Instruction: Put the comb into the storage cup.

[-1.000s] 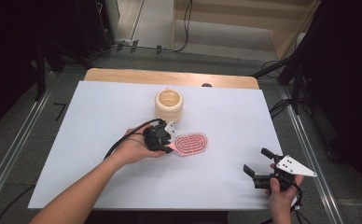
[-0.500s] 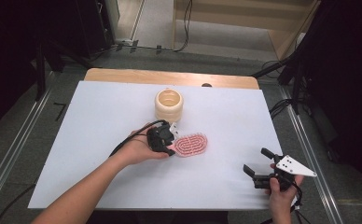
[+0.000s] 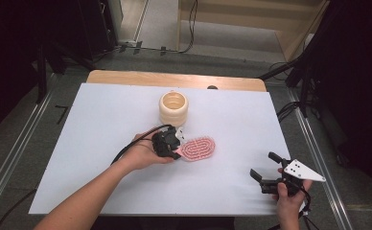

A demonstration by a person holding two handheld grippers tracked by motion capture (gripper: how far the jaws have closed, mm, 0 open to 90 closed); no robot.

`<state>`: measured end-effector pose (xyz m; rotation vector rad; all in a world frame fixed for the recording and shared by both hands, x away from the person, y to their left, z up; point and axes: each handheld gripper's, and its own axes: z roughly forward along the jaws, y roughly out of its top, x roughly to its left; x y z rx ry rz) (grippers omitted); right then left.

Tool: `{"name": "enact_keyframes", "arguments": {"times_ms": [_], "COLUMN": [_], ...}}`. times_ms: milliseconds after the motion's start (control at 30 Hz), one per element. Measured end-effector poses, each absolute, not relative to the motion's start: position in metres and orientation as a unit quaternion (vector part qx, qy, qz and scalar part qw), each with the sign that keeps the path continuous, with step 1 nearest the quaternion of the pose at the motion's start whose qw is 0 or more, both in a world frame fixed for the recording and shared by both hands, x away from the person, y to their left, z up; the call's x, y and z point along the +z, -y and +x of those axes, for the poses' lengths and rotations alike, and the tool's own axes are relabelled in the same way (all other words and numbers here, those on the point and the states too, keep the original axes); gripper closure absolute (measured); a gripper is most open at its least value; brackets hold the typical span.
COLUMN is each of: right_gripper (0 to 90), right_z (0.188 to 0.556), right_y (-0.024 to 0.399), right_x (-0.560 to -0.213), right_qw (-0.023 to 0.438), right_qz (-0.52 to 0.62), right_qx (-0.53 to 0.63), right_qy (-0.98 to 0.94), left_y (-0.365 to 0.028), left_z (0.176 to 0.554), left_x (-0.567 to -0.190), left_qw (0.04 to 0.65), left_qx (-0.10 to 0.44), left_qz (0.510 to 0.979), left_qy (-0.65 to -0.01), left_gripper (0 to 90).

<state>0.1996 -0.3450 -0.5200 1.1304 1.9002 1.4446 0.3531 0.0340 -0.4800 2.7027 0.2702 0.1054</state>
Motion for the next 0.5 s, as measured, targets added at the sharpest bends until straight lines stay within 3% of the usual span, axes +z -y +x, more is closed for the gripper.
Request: {"name": "enact_keyframes", "arguments": {"times_ms": [500], "right_gripper": [0.0], "right_z": [0.198], "right_y": [0.345], "right_x": [-0.519], "right_qw": [0.247], "right_qz": [0.415], "right_qx": [0.530], "right_qy": [-0.697], "left_y": [-0.059], "left_z": [0.352], "left_x": [-0.472], "left_qw": [0.270], "left_qx": [0.048], "left_qz": [0.954], "left_qy": [-0.125], "left_gripper": [70.3]}}
